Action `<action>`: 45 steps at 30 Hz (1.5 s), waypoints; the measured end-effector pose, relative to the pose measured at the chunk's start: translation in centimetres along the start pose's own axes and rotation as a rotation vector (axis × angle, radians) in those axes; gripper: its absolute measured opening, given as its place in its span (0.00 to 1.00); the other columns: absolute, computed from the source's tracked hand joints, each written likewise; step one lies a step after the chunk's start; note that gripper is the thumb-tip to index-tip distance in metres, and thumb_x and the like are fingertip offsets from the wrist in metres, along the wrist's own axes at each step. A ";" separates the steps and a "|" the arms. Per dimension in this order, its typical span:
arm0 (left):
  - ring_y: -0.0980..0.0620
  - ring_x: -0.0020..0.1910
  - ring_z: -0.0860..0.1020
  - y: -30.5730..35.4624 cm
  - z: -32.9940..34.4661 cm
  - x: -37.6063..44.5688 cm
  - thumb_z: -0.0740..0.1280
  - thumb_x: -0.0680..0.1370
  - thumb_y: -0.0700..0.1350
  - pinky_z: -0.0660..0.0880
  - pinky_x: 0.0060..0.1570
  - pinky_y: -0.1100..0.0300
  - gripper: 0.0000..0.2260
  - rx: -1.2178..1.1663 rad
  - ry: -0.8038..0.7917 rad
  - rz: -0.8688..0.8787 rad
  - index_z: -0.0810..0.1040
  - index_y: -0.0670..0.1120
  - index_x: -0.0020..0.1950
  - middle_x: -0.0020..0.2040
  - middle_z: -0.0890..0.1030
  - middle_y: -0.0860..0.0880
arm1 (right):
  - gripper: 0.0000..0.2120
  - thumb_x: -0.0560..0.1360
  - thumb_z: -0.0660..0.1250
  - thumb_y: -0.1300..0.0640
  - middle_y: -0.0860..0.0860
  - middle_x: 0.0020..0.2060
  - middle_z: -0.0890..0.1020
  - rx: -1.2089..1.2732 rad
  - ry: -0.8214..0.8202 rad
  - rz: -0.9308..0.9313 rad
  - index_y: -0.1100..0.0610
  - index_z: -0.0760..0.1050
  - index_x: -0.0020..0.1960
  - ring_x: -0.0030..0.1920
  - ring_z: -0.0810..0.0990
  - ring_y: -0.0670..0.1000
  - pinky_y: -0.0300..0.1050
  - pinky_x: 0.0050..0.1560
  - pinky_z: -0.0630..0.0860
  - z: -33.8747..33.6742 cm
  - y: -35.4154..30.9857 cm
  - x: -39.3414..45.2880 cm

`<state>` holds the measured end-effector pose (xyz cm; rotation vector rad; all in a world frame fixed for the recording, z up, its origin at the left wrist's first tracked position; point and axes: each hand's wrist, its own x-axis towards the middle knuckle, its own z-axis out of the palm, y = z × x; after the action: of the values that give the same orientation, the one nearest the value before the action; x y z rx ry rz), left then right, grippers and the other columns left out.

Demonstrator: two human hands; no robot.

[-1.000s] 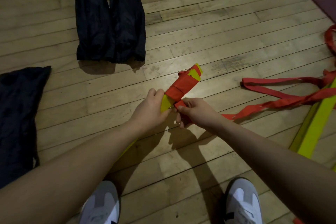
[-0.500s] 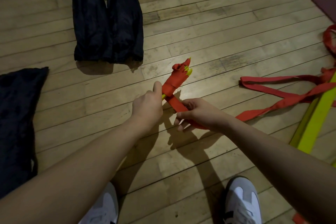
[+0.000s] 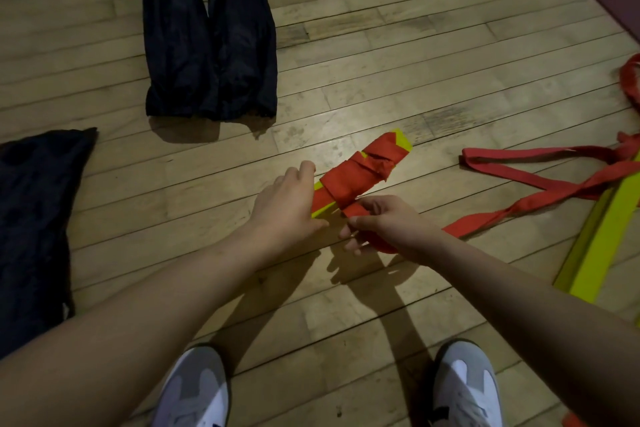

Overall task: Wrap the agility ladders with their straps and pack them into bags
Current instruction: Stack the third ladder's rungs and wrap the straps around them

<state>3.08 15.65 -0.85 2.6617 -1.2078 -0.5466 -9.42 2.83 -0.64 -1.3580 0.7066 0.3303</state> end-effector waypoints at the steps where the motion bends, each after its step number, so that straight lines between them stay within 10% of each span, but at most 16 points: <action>1: 0.47 0.57 0.74 0.0 0.0 0.0 0.74 0.70 0.55 0.75 0.52 0.52 0.31 0.020 0.003 0.000 0.64 0.48 0.66 0.59 0.73 0.47 | 0.08 0.80 0.60 0.67 0.59 0.42 0.82 0.011 -0.014 0.004 0.67 0.72 0.57 0.38 0.83 0.54 0.45 0.37 0.80 0.0 -0.2 0.0; 6: 0.49 0.49 0.73 -0.6 0.1 0.1 0.71 0.73 0.48 0.74 0.46 0.55 0.15 -0.071 0.084 0.012 0.72 0.46 0.55 0.50 0.70 0.48 | 0.10 0.80 0.59 0.66 0.58 0.47 0.83 0.002 -0.116 0.015 0.65 0.70 0.61 0.43 0.83 0.55 0.46 0.39 0.80 0.1 -1.5 0.1; 16: 0.45 0.48 0.80 -1.5 -0.1 0.8 0.69 0.77 0.48 0.73 0.40 0.55 0.23 0.053 0.065 -0.120 0.62 0.44 0.66 0.52 0.80 0.45 | 0.11 0.81 0.57 0.64 0.59 0.43 0.82 -0.007 -0.162 0.034 0.68 0.69 0.61 0.37 0.82 0.53 0.45 0.37 0.79 1.0 -1.8 0.3; 27: 0.39 0.67 0.67 0.5 -0.8 1.0 0.61 0.81 0.51 0.65 0.63 0.49 0.27 0.052 -0.383 -0.150 0.55 0.42 0.75 0.68 0.64 0.38 | 0.07 0.82 0.56 0.64 0.58 0.40 0.81 0.049 -0.066 0.019 0.64 0.72 0.55 0.35 0.80 0.51 0.42 0.34 0.77 0.9 -1.0 0.7; 31: 0.43 0.56 0.74 0.2 -1.4 0.7 0.70 0.73 0.58 0.70 0.48 0.53 0.26 0.146 -0.195 -0.100 0.69 0.43 0.63 0.58 0.70 0.43 | 0.07 0.81 0.57 0.64 0.57 0.38 0.81 -0.006 -0.046 -0.018 0.64 0.73 0.54 0.33 0.78 0.49 0.38 0.30 0.74 1.0 -0.8 0.9; 39: 0.44 0.56 0.73 -1.3 0.8 -0.1 0.75 0.71 0.48 0.74 0.45 0.55 0.25 -0.192 0.126 -0.246 0.69 0.40 0.61 0.62 0.62 0.43 | 0.06 0.80 0.60 0.63 0.56 0.35 0.81 -0.154 -0.054 -0.039 0.64 0.74 0.53 0.36 0.78 0.53 0.44 0.41 0.74 1.1 -0.8 1.1; 45: 0.47 0.43 0.75 -0.6 0.8 0.4 0.71 0.74 0.50 0.68 0.37 0.57 0.21 0.035 0.072 -0.225 0.66 0.45 0.60 0.52 0.75 0.46 | 0.10 0.80 0.62 0.56 0.53 0.36 0.82 -0.350 -0.042 -0.015 0.62 0.78 0.52 0.37 0.80 0.48 0.44 0.43 0.75 0.6 -1.6 1.1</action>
<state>3.45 15.77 -1.88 2.8394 -0.9133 -0.4608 -7.51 2.92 -0.06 -1.6811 0.6219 0.4848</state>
